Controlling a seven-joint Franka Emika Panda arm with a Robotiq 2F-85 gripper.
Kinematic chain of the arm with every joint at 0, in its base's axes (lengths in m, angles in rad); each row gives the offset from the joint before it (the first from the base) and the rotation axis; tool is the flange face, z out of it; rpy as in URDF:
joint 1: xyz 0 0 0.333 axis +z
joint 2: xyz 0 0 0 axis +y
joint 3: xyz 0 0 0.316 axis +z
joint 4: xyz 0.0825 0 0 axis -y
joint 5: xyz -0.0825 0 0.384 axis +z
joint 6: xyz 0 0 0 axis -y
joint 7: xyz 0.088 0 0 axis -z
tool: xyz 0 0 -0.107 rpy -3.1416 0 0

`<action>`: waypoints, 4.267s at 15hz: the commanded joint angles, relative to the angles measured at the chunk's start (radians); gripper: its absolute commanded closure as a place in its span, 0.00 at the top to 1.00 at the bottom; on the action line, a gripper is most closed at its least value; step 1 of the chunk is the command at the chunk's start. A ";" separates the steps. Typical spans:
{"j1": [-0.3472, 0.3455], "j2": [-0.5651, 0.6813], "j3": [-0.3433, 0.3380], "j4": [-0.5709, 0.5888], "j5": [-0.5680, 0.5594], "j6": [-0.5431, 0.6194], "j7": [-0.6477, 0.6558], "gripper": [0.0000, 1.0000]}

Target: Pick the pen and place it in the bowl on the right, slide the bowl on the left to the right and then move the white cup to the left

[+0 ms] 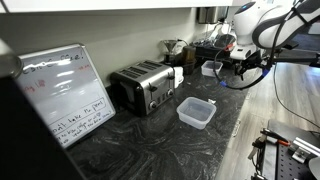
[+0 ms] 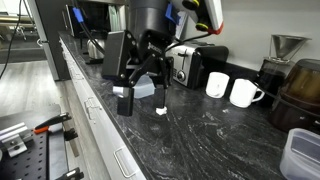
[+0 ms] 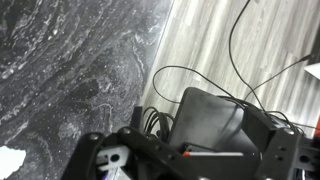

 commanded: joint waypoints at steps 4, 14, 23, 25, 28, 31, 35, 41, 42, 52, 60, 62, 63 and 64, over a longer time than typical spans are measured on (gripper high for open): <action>0.006 -0.019 -0.008 -0.010 0.011 0.021 -0.058 1.00; 0.134 -0.106 0.006 -0.110 0.178 0.075 -0.508 1.00; 0.725 -0.111 -0.301 -0.170 0.136 0.174 -0.559 1.00; 0.531 -0.066 -0.101 -0.146 0.219 0.154 -0.597 1.00; 0.566 -0.063 -0.117 -0.151 0.219 0.160 -0.601 1.00; 0.829 -0.119 -0.351 -0.156 0.142 0.115 -0.559 1.00; 1.120 -0.228 -0.525 -0.182 0.033 0.051 -0.561 1.00; 1.069 -0.164 -0.619 -0.026 0.045 0.108 -0.526 1.00; 0.874 -0.098 -0.453 -0.016 0.148 0.155 -0.578 1.00; 0.830 -0.138 -0.389 -0.038 0.172 0.122 -0.573 1.00; 0.619 -0.103 -0.153 -0.060 0.434 0.217 -0.480 1.00; 0.557 -0.101 -0.070 -0.068 0.549 0.252 -0.441 1.00; 0.532 -0.092 -0.040 -0.075 0.593 0.289 -0.419 1.00; 0.506 -0.092 -0.007 -0.082 0.620 0.320 -0.381 1.00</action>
